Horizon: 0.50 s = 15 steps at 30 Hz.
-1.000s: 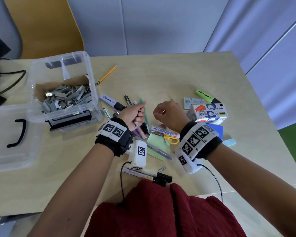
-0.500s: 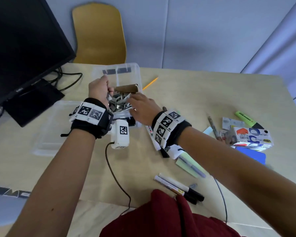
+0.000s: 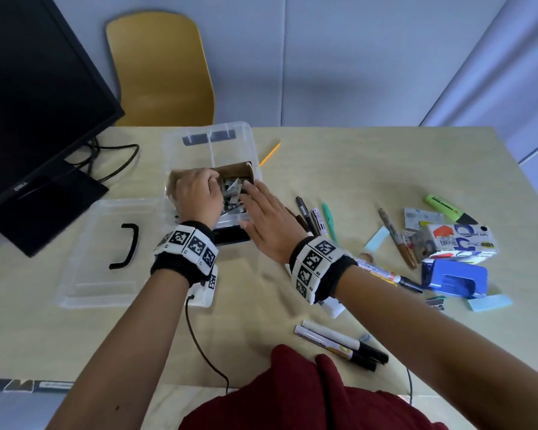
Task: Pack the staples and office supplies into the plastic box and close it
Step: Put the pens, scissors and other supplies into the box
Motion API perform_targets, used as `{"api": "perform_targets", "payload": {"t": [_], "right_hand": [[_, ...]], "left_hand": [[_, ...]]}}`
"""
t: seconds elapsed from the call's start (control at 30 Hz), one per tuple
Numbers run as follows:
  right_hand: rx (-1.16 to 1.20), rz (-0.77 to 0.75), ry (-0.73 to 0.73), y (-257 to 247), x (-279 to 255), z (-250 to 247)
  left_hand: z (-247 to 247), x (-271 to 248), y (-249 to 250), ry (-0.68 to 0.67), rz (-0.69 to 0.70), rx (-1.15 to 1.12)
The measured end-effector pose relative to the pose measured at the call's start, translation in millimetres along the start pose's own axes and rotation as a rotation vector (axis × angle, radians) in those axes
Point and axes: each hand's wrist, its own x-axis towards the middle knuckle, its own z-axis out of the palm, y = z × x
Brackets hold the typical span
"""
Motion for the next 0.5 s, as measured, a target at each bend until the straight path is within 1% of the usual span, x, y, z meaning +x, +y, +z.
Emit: {"api": "perform_targets", "payload": {"t": [0.07,0.17,0.27,0.33,0.43,0.5], "right_hand": [[0.010,-0.034,0.063,-1,-4,5],[0.014,-0.087,0.140,-2,-13,8],[0.039,-0.143,0.145,-6,-21,13],[0.104,-0.167,0.129,-12,-25,16],[0.265,-0.229,0.146,-16,-34,12],[0.346,-0.237,0.229,-8,-41,5]], "left_hand": [[1,0,-2,0.003,0.030,0.119],[2,2,-6,-0.034,0.025,0.191],[-1,6,-12,-0.194,0.030,0.235],[-5,8,-16,-0.258,0.064,0.250],[-11,6,-20,-0.261,0.157,0.279],[-14,2,-13,-0.253,0.127,0.304]]}}
